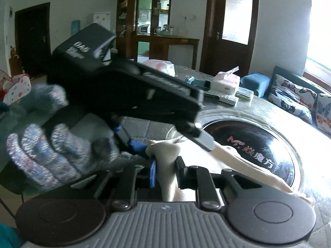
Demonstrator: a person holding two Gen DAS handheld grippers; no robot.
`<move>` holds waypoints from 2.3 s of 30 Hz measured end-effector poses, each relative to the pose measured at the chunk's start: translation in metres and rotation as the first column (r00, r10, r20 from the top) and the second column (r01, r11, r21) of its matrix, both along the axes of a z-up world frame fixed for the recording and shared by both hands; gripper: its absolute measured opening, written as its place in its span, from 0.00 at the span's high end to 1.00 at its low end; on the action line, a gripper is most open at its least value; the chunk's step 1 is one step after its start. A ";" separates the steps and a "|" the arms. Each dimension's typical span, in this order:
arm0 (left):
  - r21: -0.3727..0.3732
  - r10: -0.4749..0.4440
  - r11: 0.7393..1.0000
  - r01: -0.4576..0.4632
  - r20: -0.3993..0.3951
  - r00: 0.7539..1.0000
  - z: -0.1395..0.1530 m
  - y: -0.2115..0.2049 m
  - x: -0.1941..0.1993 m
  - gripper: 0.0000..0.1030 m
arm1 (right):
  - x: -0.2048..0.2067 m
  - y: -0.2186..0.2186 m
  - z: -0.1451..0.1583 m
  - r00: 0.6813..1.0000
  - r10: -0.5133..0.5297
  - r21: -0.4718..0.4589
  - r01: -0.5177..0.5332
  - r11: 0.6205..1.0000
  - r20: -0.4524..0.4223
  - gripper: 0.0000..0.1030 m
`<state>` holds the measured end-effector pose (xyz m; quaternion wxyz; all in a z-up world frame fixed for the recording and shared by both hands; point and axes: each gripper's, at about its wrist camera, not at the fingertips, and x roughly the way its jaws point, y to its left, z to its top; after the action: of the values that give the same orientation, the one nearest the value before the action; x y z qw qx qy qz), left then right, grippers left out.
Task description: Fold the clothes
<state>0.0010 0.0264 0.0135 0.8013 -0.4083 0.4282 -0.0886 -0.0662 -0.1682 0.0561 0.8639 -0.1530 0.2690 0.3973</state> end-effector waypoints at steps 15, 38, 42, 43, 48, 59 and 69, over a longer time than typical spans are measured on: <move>0.101 -0.011 0.995 0.010 0.009 1.000 -0.007 -0.006 -0.001 0.80 | -0.010 -0.022 0.001 0.999 -0.035 0.013 0.035 0.999 -0.019 0.72; 0.201 -0.081 0.977 0.070 0.044 0.996 -0.004 -0.015 0.000 0.79 | 0.080 -0.154 -0.037 0.821 -0.543 0.063 0.560 0.826 -0.176 0.58; 0.213 -0.087 0.974 0.075 0.046 0.995 -0.004 -0.016 -0.001 0.79 | 0.084 -0.162 -0.044 0.804 -0.547 0.103 0.580 0.808 -0.232 0.58; 0.217 -0.088 0.973 0.076 0.047 0.995 -0.003 -0.017 -0.001 0.79 | 0.084 -0.163 -0.044 0.801 -0.549 0.110 0.584 0.805 -0.238 0.58; 0.234 -0.096 0.969 0.082 0.046 0.994 -0.002 -0.019 0.000 0.79 | 0.081 -0.167 -0.044 0.795 -0.556 0.124 0.594 0.795 -0.243 0.55; 0.271 -0.112 0.958 0.094 0.052 0.992 0.000 -0.024 0.000 0.78 | 0.078 -0.167 -0.042 0.815 -0.512 0.157 0.562 0.812 -0.271 0.74; 0.373 -0.153 0.922 0.106 0.098 0.983 0.014 -0.035 -0.004 0.80 | 0.060 -0.166 -0.022 0.833 -0.505 0.209 0.548 0.810 -0.227 0.84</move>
<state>-0.0029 -0.0088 0.0275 0.8810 -0.2159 0.4122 -0.0855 -0.0067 -0.3338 0.0346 0.9280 0.0770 0.3140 0.1851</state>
